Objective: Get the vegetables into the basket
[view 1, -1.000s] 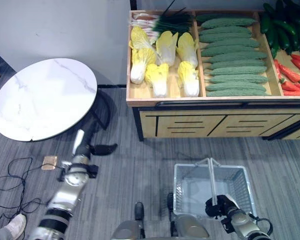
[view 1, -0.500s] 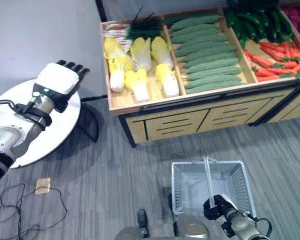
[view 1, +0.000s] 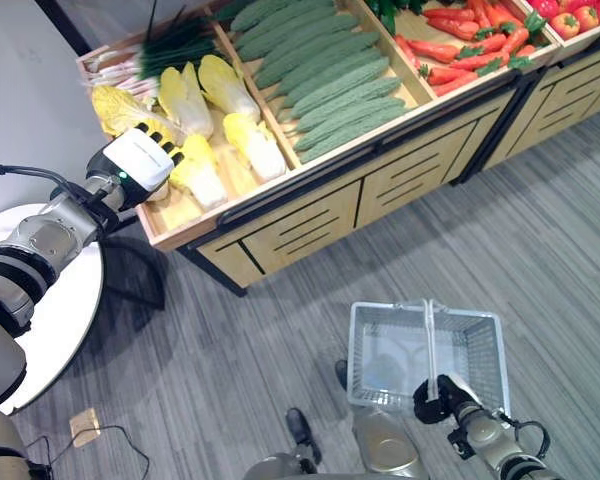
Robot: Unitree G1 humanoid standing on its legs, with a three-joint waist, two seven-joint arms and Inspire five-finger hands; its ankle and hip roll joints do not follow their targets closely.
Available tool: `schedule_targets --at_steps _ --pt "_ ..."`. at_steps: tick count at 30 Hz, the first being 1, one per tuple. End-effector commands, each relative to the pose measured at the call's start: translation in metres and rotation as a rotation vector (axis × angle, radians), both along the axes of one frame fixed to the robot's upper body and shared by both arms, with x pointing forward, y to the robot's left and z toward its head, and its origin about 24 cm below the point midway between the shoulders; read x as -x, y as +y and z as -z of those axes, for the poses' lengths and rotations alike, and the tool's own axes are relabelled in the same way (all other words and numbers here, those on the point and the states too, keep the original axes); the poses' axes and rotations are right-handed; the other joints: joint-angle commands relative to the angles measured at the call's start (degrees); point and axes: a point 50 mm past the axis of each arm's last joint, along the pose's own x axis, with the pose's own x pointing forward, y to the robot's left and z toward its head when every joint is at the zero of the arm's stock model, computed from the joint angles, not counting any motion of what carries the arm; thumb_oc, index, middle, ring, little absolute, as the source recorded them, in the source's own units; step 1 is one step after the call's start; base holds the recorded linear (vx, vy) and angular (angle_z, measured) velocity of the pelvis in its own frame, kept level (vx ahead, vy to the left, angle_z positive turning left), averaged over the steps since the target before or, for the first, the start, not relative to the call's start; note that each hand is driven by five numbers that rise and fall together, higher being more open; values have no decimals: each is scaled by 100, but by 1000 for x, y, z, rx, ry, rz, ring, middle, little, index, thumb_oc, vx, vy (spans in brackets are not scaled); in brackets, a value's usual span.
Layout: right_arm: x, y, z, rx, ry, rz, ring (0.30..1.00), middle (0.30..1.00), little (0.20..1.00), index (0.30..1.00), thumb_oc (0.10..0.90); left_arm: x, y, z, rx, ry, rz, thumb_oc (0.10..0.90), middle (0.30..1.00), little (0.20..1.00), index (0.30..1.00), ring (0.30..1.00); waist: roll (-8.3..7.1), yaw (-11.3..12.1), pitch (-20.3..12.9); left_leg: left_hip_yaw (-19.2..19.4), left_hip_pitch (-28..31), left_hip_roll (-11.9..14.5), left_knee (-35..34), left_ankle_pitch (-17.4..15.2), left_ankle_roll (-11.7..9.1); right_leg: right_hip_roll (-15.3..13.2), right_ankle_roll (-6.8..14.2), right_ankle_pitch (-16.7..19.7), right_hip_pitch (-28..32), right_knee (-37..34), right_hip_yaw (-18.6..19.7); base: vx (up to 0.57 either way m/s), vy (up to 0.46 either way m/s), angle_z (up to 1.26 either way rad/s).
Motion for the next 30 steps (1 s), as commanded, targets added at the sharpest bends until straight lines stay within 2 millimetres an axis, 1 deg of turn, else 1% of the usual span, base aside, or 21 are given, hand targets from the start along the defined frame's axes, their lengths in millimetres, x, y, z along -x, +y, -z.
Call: schedule_targets --at_steps 1,4,7,8,10,11,13,14,15,18,19,20,22,23,24,26,28,29,30 --pt "26 -22 2 84 103 -43 300 300 300 300 400 10 28 -100 37 -366 -141 900 1000 1000 1000 1000 -68 59 -94 -355 -236 98 9 6 -210 -347 782 -359 29 213 66 -41 32 -19" --pt "15 -22 -3 82 56 -37 300 300 300 300 400 10 27 -118 73 -439 -164 900 1000 1000 1000 1000 -57 12 36 -287 -583 73 9 61 -226 -359 794 -231 -326 171 132 -44 36 -16" --pt "6 -16 -6 72 29 -50 300 300 300 300 400 10 25 -130 107 -492 -167 900 1000 1000 1000 1000 -65 13 136 -184 -755 50 9 84 -206 -286 793 -135 -548 137 246 -20 39 -14" --pt "-1 -13 -8 68 8 -65 300 300 300 300 400 10 22 -135 111 -510 -153 900 1000 1000 1000 1000 -65 -1 237 -112 -807 26 9 66 -174 -247 820 -124 -644 145 307 -28 46 -23" --pt "-5 -10 -10 58 -4 -80 300 300 300 300 400 11 20 -141 107 -531 -140 900 1000 1000 1000 1000 -125 39 283 -15 -903 36 70 74 -153 -188 822 -98 -738 149 424 -42 12 -26" --pt "-10 -5 -12 51 -24 -108 300 300 300 300 400 13 21 -145 101 -550 -142 900 1000 1000 1000 1000 -203 39 395 76 -1064 34 257 8 -127 -148 824 -40 -847 157 507 -43 -15 -31" --pt "-11 -3 -12 45 -29 -116 300 300 300 300 400 13 22 -146 107 -555 -150 900 1000 1000 1000 1000 -234 53 420 113 -1187 38 391 -53 -124 -141 828 -15 -917 162 547 -62 -21 -39" --pt "-15 1 -14 38 -46 -123 300 300 300 300 400 10 17 -146 118 -555 -140 900 1000 1000 1000 1000 -270 54 497 157 -1499 49 662 -136 -110 -127 819 42 -1091 173 625 -70 -23 -34" --pt "-15 1 -14 38 -46 -123 300 300 300 300 400 10 17 -146 118 -555 -140 900 1000 1000 1000 1000 -268 57 489 160 -1512 51 674 -142 -110 -126 819 43 -1101 175 627 -58 -19 -26" --pt "-16 1 -13 40 -44 -111 300 300 300 300 400 5 8 -143 140 -539 -113 900 1000 1000 1000 1000 -265 76 517 183 -1707 26 861 -225 -98 -104 814 69 -1213 193 676 -10 -7 -19" --pt "-16 1 -13 40 -44 -111 300 300 300 300 400 5 8 -143 140 -539 -113 900 1000 1000 1000 1000 -264 77 516 183 -1709 26 862 -226 -98 -104 814 69 -1215 193 676 0 0 0" --pt "-17 1 -12 41 -45 -98 300 300 300 300 400 2 4 -136 157 -517 -92 900 1000 1000 1000 1000 -280 104 531 226 -1786 27 1049 -327 -79 -85 831 89 -1234 199 741 0 0 0" --pt "-17 1 -12 40 -46 -87 300 300 300 300 400 1 4 -127 185 -488 -94 900 1000 1000 1000 1000 -301 142 519 218 -1803 32 1170 -404 -65 -67 823 77 -1220 221 783 11 -13 -6" --pt "-15 0 -11 43 -41 -75 300 300 300 300 400 -1 2 -120 234 -480 -85 900 1000 1000 1000 1000 -309 162 500 202 -1808 34 1232 -443 -65 -73 823 71 -1198 228 784 3 -29 -4" --pt "-15 -2 -11 49 -38 -71 300 300 300 300 400 -1 4 -115 245 -473 -87 900 1000 1000 1000 1000 -298 161 484 200 -1791 38 1244 -457 -69 -76 819 64 -1180 232 781 0 0 0" --pt "-14 -5 -11 59 -31 -67 300 300 300 300 400 -1 13 -100 290 -431 -133 900 1000 1000 1000 1000 -296 151 422 138 -1766 35 1288 -486 -78 -85 798 57 -1143 254 763 0 0 0" --pt "-12 -6 -11 68 -21 -70 300 300 300 300 400 1 22 -91 322 -410 -175 900 1000 1000 1000 1000 -302 139 380 102 -1762 34 1310 -487 -86 -85 774 65 -1108 250 740 0 0 0" --pt "-12 -6 -11 68 -21 -70 300 300 300 300 400 1 22 -91 323 -410 -176 900 1000 1000 1000 1000 -298 135 378 101 -1763 34 1311 -487 -86 -85 774 66 -1108 249 738 -36 -28 3" --pt "-13 -8 -12 72 -24 -62 300 300 300 300 400 3 30 -84 355 -401 -213 900 1000 1000 1000 1000 -307 139 343 69 -1785 41 1322 -474 -91 -90 764 81 -1103 242 704 -28 -31 3"
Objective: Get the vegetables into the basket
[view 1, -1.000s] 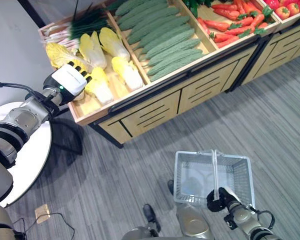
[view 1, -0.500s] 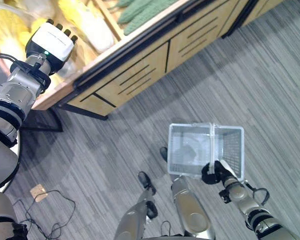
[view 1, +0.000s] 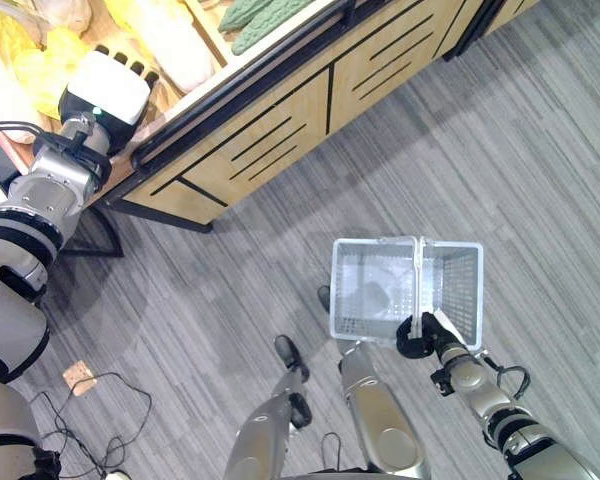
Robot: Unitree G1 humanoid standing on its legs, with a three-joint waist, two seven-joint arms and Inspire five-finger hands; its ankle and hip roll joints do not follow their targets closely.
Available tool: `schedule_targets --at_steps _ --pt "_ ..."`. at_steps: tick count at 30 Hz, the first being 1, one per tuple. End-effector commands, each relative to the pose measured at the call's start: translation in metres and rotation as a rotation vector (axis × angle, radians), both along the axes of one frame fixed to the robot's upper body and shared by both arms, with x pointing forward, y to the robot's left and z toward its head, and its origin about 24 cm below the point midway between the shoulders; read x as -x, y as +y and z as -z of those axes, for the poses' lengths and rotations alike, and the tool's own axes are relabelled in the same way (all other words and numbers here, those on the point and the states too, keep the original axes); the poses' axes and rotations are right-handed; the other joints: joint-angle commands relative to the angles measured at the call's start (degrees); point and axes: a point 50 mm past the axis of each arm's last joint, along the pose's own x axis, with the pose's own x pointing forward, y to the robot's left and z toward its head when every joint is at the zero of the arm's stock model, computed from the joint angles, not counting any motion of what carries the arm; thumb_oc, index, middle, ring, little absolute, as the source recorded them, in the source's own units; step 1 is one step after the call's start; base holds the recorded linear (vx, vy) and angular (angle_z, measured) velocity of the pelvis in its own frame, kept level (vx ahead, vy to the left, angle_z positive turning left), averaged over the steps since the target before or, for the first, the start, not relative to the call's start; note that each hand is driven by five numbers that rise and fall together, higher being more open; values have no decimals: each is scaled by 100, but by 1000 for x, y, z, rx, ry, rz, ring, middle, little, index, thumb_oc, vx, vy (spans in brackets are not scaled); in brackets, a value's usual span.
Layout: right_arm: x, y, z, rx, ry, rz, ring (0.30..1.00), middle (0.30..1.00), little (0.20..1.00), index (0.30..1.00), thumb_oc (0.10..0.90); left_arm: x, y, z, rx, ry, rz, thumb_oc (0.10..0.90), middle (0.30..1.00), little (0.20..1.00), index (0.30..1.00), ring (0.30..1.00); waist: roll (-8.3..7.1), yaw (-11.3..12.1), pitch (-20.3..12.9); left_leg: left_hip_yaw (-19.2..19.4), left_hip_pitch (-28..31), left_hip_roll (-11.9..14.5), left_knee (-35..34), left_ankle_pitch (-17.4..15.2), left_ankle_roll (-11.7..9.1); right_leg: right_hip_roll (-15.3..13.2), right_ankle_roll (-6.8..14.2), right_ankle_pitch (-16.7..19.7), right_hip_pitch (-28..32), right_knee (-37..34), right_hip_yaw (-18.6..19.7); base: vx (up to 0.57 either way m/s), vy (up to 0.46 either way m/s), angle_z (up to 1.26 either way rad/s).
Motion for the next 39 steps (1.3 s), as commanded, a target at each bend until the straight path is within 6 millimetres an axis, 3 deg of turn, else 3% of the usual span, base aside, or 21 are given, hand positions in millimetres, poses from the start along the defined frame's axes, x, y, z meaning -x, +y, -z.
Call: schedule_targets --at_steps 1,10,16,24,39 --pt "60 -27 32 118 237 10 300 300 300 300 400 15 34 -43 133 -195 -140 900 1000 1000 1000 1000 -57 -125 -514 -471 -820 87 1081 -436 -153 -352 670 -125 283 -242 -198 -28 -31 5" --pt "65 -31 34 144 272 9 300 300 300 300 400 22 53 -33 186 -171 -225 900 1000 1000 1000 1000 -125 -49 -569 -638 -912 95 1168 -386 -157 -355 596 -89 315 -219 -311 -36 -27 6" --pt "68 -30 36 148 290 -6 300 300 300 300 400 24 60 -42 218 -195 -266 900 1000 1000 1000 1000 -206 -75 -569 -695 -1180 103 1222 -308 -158 -360 565 -21 147 -227 -395 -58 -14 10" --pt "72 -24 40 136 304 -33 300 300 300 300 400 25 56 -66 218 -260 -257 900 1000 1000 1000 1000 -315 -103 -654 -703 -1512 124 1267 -246 -162 -330 542 41 -131 -224 -417 -13 -3 1" --pt "74 -17 40 113 291 -50 300 300 300 300 400 22 51 -75 273 -302 -242 900 1000 1000 1000 1000 -331 -189 -654 -562 -1590 147 1279 -338 -120 -259 544 -31 -294 -184 -323 40 11 -4"
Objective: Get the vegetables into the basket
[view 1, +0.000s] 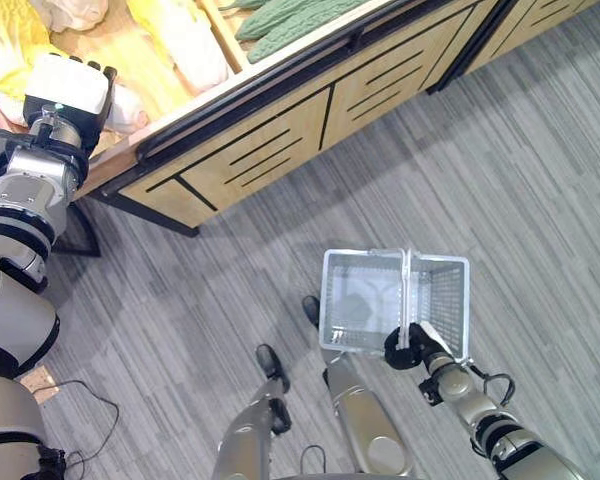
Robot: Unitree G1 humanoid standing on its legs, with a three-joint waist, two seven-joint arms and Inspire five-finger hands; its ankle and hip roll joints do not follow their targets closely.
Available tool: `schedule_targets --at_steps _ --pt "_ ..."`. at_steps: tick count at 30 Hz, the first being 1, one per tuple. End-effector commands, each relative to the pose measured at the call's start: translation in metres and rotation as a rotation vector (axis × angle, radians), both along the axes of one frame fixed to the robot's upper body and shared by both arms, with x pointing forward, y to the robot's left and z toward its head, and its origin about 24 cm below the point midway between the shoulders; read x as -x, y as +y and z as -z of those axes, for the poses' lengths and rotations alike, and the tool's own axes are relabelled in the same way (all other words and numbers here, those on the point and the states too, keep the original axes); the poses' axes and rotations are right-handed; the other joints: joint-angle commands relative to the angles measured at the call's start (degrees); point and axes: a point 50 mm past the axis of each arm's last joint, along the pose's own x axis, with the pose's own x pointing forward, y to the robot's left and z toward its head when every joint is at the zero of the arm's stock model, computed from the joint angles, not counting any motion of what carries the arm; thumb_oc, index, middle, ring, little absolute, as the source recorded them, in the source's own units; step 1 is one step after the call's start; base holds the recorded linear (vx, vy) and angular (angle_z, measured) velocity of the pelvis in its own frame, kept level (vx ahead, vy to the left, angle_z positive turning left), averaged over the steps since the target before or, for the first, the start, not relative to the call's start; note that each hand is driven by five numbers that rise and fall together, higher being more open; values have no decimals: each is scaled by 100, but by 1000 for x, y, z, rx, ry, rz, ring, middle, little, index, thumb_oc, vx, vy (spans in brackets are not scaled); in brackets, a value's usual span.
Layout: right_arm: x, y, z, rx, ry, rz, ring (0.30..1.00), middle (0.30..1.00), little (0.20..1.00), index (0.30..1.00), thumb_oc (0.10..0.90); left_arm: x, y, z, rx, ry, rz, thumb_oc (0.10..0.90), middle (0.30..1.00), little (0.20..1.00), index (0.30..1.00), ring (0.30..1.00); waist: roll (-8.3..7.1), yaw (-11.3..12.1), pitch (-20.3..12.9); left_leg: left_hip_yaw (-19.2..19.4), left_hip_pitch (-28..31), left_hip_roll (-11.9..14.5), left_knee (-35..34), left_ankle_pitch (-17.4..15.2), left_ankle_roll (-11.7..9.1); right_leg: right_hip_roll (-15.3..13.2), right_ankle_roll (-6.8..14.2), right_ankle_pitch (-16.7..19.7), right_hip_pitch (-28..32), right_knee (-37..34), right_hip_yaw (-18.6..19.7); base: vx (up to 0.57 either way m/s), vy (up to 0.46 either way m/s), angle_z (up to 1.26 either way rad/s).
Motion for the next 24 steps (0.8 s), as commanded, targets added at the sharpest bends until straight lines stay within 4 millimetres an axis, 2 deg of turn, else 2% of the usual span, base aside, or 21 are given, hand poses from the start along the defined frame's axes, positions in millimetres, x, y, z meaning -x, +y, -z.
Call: schedule_targets --at_steps 1,2,3,4,5,8,9,10,23,24 --pt "63 -36 26 153 232 -35 300 300 300 300 400 20 28 -57 55 -210 -142 900 1000 1000 1000 1000 242 -64 -91 -523 -713 184 591 -280 -165 -112 514 -145 297 -324 -271 158 70 -4" --pt "63 -35 26 151 230 -40 300 300 300 300 400 20 29 -56 62 -209 -144 900 1000 1000 1000 1000 233 -67 -94 -511 -730 197 601 -286 -164 -99 512 -144 286 -327 -265 35 -3 -9" --pt "63 -35 26 152 229 -41 300 300 300 300 400 20 29 -56 64 -210 -146 900 1000 1000 1000 1000 162 -121 -50 -423 -798 183 623 -70 -150 -119 502 -16 203 -263 -251 -88 -80 -11" --pt "62 -33 26 148 226 -43 300 300 300 300 400 21 30 -55 70 -210 -148 900 1000 1000 1000 1000 151 -126 -48 -411 -806 195 626 -75 -153 -108 501 -15 193 -263 -249 26 -9 -10" --pt "60 -31 25 144 218 -55 300 300 300 300 400 20 30 -52 72 -202 -149 900 1000 1000 1000 1000 217 -71 -87 -486 -772 239 641 -326 -170 -66 507 -154 256 -323 -259 142 52 -8" --pt "59 -31 24 147 216 -59 300 300 300 300 400 19 29 -50 76 -190 -154 900 1000 1000 1000 1000 208 -76 -87 -479 -807 258 667 -347 -177 -37 503 -154 216 -311 -254 63 -4 -7" --pt "59 -31 24 145 212 -60 300 300 300 300 400 18 29 -49 79 -185 -156 522 470 470 470 470 204 -80 -90 -488 -810 259 678 -359 -181 -28 500 -157 218 -310 -250 13 -20 -3" --pt "59 -31 24 146 212 -54 300 300 300 300 400 17 28 -47 89 -180 -151 400 300 300 300 300 201 -84 -93 -505 -827 264 710 -372 -183 -20 495 -157 212 -304 -253 0 0 0" --pt "65 -33 27 159 240 -55 300 300 300 300 400 9 15 -37 108 -153 -94 400 300 300 300 300 196 -82 -243 -629 -1009 323 855 -385 -253 8 447 -136 132 -307 -334 -12 -22 0" --pt "65 -33 27 161 239 -56 300 300 300 300 400 9 16 -36 110 -154 -96 400 300 300 300 300 124 -141 -198 -545 -1075 300 872 -162 -237 -22 438 -9 52 -245 -325 -111 -92 2"
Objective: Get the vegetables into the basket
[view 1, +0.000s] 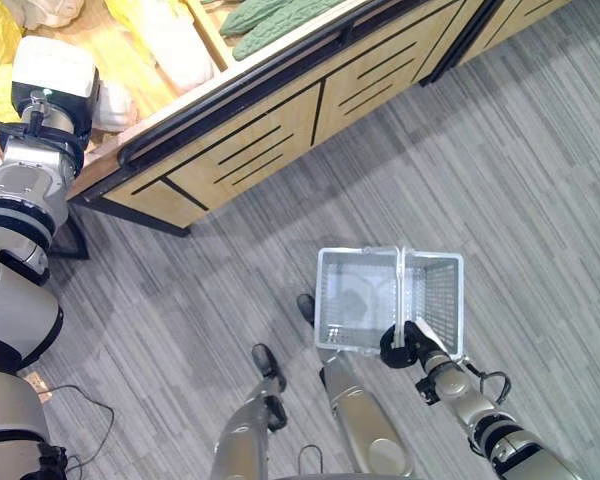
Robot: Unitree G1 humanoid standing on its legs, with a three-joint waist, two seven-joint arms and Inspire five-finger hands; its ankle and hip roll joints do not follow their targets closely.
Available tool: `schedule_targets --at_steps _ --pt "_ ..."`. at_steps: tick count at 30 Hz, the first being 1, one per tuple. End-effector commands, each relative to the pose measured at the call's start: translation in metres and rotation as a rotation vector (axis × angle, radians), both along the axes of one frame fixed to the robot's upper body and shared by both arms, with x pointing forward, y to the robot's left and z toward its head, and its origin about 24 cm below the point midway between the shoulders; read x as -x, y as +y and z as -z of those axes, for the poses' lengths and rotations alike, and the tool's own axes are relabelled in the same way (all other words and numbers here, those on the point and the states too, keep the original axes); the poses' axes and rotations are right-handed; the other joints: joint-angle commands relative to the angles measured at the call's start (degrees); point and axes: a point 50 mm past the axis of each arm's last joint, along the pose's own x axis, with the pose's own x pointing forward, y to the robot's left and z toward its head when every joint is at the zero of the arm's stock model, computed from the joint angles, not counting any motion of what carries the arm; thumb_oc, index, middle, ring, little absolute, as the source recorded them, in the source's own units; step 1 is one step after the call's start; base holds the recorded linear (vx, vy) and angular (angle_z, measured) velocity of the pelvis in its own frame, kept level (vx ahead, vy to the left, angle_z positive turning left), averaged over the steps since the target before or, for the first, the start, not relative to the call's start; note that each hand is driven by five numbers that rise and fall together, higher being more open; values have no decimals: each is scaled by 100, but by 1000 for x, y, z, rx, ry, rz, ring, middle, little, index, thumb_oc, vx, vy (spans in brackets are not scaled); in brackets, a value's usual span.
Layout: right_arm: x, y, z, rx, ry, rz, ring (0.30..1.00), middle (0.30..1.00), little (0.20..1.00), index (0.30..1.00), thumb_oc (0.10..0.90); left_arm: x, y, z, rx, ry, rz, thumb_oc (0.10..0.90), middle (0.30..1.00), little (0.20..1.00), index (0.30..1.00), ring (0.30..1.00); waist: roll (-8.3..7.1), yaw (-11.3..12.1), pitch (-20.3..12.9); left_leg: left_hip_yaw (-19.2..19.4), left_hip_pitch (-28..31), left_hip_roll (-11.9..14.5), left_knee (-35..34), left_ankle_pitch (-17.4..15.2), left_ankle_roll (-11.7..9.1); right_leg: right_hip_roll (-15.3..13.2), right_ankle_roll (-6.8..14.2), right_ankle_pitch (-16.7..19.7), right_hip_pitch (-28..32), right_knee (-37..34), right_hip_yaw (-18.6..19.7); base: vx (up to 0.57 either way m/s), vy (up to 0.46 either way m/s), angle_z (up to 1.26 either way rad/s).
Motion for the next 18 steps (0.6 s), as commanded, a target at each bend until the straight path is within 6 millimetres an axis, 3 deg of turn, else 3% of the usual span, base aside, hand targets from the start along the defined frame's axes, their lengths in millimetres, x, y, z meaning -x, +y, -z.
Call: schedule_targets --at_steps 1,3,10,14,17,18 --pt "66 -40 29 172 250 -23 300 300 300 300 400 9 12 -22 74 -117 -31 400 300 300 300 300 147 -143 -121 -596 -760 153 537 76 -208 -154 522 -46 285 -287 -408 -95 -103 -1" --pt "64 -38 27 178 242 -40 300 300 300 300 400 7 1 -19 62 -142 42 400 300 300 300 300 130 -91 -193 -640 -685 173 557 66 -231 -164 508 -79 375 -261 -440 11 -49 -1" --pt "68 -37 29 169 245 -41 300 300 300 300 400 11 -2 11 239 -197 126 400 300 300 300 300 110 -2 -362 -761 -317 213 574 7 -277 -189 467 -180 782 -235 -555 19 -55 4" --pt "79 -39 34 194 289 -41 300 300 300 300 400 18 -12 29 462 -285 249 400 300 300 300 300 85 179 -550 -902 308 144 346 60 -305 -252 444 -310 1329 -261 -681 53 -58 18" --pt "81 -39 35 201 298 -46 300 300 300 300 400 21 -13 34 502 -295 264 400 300 300 300 300 78 210 -560 -922 475 143 272 81 -313 -258 441 -349 1468 -280 -711 57 -33 11" --pt "86 -42 38 213 326 -37 300 300 300 300 400 26 -21 40 558 -307 324 400 300 300 300 300 63 300 -622 -961 792 134 153 101 -307 -271 444 -418 1726 -313 -766 77 -41 7"
